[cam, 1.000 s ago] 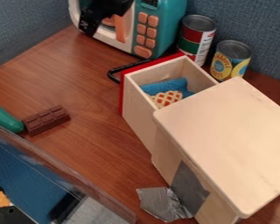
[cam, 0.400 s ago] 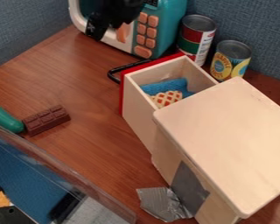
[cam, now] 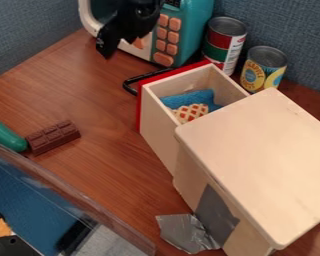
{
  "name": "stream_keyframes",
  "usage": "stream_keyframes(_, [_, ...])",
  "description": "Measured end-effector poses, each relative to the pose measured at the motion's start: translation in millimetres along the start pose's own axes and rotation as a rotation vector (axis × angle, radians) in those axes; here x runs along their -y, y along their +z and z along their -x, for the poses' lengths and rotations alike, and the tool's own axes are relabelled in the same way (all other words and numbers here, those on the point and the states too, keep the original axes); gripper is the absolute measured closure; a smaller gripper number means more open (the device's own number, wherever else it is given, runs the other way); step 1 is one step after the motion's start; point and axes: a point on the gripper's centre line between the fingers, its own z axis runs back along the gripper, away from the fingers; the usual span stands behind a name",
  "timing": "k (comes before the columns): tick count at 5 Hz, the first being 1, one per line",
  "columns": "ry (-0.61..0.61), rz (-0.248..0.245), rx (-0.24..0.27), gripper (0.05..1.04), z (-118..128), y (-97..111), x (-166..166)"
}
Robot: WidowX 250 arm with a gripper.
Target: Close the drawer
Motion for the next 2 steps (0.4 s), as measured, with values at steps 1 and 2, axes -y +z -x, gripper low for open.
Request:
stream_keyframes(1, [-0.002, 0.031, 0.053, 0.083, -8.5, -3.7, 2.9])
stream_keyframes(2, [-0.009, 0.04, 0.088, 0.083, -16.7, -6.3, 5.4])
